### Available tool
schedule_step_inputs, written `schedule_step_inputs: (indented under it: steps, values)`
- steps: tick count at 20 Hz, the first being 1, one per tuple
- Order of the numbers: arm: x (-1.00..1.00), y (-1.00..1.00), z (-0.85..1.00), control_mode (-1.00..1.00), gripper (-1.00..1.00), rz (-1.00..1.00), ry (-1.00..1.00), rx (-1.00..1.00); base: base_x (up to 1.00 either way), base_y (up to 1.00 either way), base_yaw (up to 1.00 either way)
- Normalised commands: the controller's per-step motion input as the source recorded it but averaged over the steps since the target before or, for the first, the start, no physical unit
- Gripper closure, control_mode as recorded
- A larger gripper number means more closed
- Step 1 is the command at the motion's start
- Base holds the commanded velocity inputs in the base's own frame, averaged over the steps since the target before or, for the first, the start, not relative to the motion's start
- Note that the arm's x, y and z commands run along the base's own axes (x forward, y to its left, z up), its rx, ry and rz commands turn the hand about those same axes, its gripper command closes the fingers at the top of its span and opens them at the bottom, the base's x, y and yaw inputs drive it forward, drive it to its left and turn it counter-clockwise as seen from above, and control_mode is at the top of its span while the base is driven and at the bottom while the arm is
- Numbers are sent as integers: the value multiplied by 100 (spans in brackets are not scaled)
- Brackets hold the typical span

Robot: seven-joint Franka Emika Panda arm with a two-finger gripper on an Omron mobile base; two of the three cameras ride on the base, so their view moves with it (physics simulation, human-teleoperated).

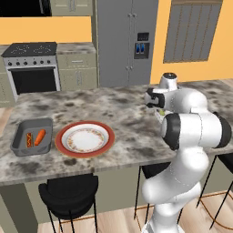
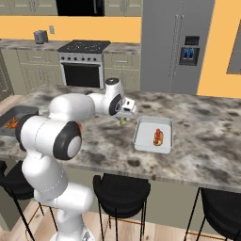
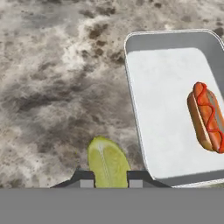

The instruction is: Place one cooked food and one vegetable from the large plate to each tupperware container.

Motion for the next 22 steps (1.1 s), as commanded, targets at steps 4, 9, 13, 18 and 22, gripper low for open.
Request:
schedule_step_inputs:
  steps: [4, 9, 13, 18, 22]
  values:
    - [0, -100, 0, -100, 100, -13, -9, 3, 0, 0, 0]
    - [7, -62, -12, -100, 100, -5, 3, -1, 0, 0, 0]
    - [3, -38, -56, -100, 100, -1, 3, 0, 0, 0, 0]
    - [8, -38, -45, -100, 100, -1, 1, 1, 0, 0, 0]
    - [13, 7, 0, -100, -100, 0, 0, 0, 0, 0, 0]
